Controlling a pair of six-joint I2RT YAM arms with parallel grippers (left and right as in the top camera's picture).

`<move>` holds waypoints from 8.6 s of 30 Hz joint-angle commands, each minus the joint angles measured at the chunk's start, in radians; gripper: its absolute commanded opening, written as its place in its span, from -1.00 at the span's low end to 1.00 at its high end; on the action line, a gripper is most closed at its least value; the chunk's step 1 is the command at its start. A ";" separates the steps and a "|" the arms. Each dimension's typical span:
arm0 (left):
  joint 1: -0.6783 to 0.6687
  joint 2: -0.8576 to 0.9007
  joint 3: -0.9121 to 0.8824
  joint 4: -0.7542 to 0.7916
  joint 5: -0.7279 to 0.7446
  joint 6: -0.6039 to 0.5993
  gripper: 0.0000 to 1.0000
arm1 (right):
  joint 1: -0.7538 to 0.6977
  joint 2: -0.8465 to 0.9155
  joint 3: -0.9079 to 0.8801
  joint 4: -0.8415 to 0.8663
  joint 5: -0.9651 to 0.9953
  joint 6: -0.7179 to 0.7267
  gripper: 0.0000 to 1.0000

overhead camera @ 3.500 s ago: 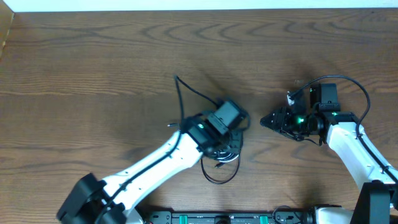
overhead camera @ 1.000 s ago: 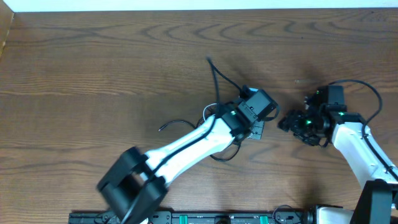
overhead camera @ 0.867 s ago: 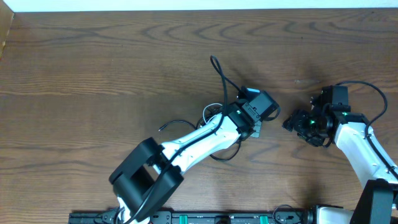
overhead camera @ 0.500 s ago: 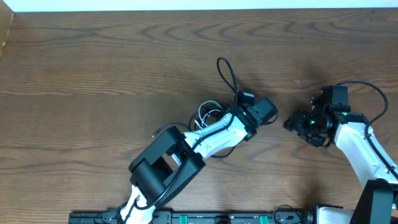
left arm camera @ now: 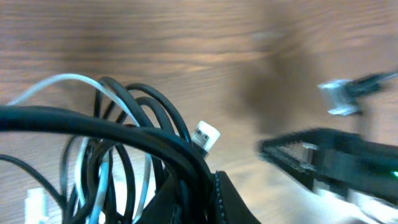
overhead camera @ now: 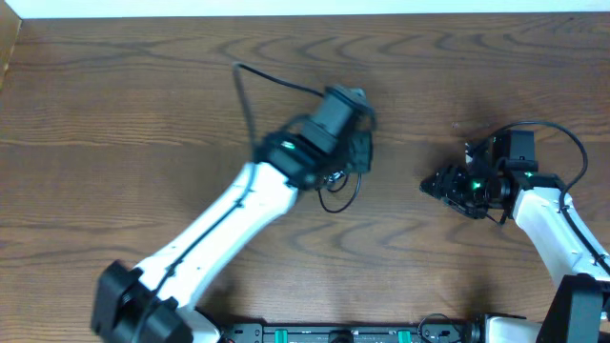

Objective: Untangle cables

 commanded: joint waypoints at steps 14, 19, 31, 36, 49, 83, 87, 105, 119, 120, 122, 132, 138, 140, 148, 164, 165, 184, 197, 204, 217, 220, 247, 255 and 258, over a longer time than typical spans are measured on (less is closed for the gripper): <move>0.245 0.098 -0.011 0.030 1.010 0.475 -0.85 | -0.116 0.000 0.001 0.156 -0.834 -0.171 0.35; 0.239 0.143 -0.024 0.026 1.005 0.551 -0.85 | -0.113 0.000 0.001 0.154 -0.833 -0.174 0.35; 0.121 0.432 -0.036 0.023 0.917 0.581 -0.72 | -0.110 0.000 0.001 0.093 -0.671 -0.215 0.35; 0.100 0.410 -0.035 0.011 0.736 0.526 -0.13 | -0.110 0.000 0.001 0.080 -0.645 -0.218 0.35; 0.100 0.291 -0.035 0.003 0.662 0.511 -0.05 | -0.110 0.000 0.001 -0.003 -0.488 -0.222 0.34; -0.008 0.291 -0.036 -0.043 0.373 0.475 -0.85 | 0.107 0.000 0.000 0.161 -0.224 0.127 -0.49; -0.008 0.291 -0.036 -0.043 0.373 0.475 -0.85 | 0.171 0.000 0.000 0.161 -0.122 0.204 -0.56; -0.008 0.291 -0.036 -0.092 0.264 0.480 -0.85 | 0.142 -0.005 0.000 0.187 -0.224 0.129 -0.98; -0.008 0.291 -0.040 -0.095 0.219 0.479 -0.85 | -0.105 -0.005 0.000 0.084 -0.576 -0.092 -0.98; -0.008 0.291 -0.042 -0.095 0.219 0.479 -0.85 | -0.129 -0.005 0.000 0.070 -0.591 -0.114 -0.98; -0.008 0.291 -0.047 -0.094 0.218 0.479 -0.85 | -0.167 -0.005 0.000 0.032 -0.590 -0.157 -0.98; -0.008 0.291 -0.106 -0.091 0.018 0.399 -0.85 | -0.272 -0.004 0.000 -0.081 -0.510 -0.252 -0.98; -0.008 0.291 -0.123 -0.105 -0.189 0.247 -0.85 | -0.342 -0.004 0.000 -0.161 -0.318 -0.251 -0.98; -0.006 0.291 -0.130 -0.116 -0.273 0.178 -0.85 | -0.360 -0.004 0.000 -0.182 -0.261 -0.251 -0.98; 0.071 0.291 -0.195 -0.118 -0.364 -0.003 -0.85 | -0.380 -0.004 -0.001 -0.214 -0.058 -0.130 -0.98; 0.262 0.291 -0.198 -0.132 -0.158 -0.061 -0.85 | -0.164 -0.004 -0.064 -0.151 -0.047 0.042 -0.97; 0.290 0.291 -0.198 -0.133 -0.129 -0.061 -0.85 | -0.126 -0.004 -0.064 -0.134 -0.046 0.042 -0.97; 0.483 0.291 -0.246 -0.109 -0.022 -0.045 -0.85 | 0.160 -0.004 -0.064 -0.126 0.645 0.252 -0.97; 0.483 0.291 -0.246 -0.110 0.041 -0.029 -0.85 | 0.015 -0.004 0.003 -0.013 0.061 0.073 -0.98; 0.483 0.291 -0.246 -0.109 0.041 -0.026 -0.85 | -0.021 -0.004 0.002 -0.069 0.060 -0.179 -0.98; 0.483 0.291 -0.246 -0.109 0.041 -0.026 -0.85 | -0.018 -0.004 0.002 -0.013 0.607 -0.110 -0.80; 0.483 0.291 -0.246 -0.109 0.042 -0.026 -0.85 | -0.018 -0.004 0.002 0.066 0.552 -0.113 -0.26; 0.483 0.291 -0.246 -0.106 0.090 -0.025 -0.85 | 0.732 0.108 0.183 -0.072 0.309 -0.127 -0.25; 0.483 0.291 -0.246 -0.106 0.090 -0.026 -0.85 | 0.778 0.266 0.183 -0.083 0.396 -0.127 -0.42; 0.483 0.291 -0.246 -0.105 0.090 -0.026 -0.85 | 0.778 0.298 0.183 -0.078 0.420 -0.127 -0.41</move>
